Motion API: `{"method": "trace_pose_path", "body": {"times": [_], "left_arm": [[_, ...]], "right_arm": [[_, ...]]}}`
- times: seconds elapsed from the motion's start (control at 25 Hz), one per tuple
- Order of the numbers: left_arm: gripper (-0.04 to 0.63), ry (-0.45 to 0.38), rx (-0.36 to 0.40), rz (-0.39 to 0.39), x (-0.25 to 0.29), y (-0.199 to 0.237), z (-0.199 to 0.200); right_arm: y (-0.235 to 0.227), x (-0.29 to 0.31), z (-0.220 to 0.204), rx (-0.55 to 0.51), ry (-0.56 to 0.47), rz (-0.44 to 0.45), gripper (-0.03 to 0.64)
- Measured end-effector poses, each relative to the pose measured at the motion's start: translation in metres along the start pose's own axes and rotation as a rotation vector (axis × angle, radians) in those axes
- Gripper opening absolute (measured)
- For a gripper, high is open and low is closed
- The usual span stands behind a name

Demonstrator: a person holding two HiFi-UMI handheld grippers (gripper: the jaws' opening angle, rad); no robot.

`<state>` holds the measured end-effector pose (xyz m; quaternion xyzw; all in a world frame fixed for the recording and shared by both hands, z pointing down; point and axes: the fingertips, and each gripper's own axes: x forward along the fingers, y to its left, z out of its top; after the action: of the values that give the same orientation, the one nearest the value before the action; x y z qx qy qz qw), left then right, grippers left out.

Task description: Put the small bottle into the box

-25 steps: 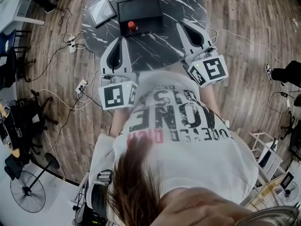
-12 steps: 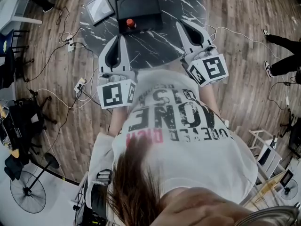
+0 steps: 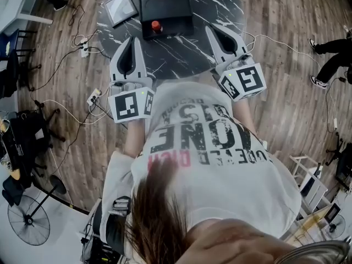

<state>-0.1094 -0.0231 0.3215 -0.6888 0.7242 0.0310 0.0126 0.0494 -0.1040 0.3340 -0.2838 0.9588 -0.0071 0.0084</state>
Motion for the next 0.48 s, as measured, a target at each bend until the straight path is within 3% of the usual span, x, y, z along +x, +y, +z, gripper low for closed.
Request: {"method": "trace_pose_path", "body": {"times": [0.48], "left_arm": [[0.005,-0.019,0.033,-0.071,0.023,-0.017,0.010]], "right_arm": [[-0.008,0.000,0.002,-0.001,-0.007,-0.006,0.002]]}}
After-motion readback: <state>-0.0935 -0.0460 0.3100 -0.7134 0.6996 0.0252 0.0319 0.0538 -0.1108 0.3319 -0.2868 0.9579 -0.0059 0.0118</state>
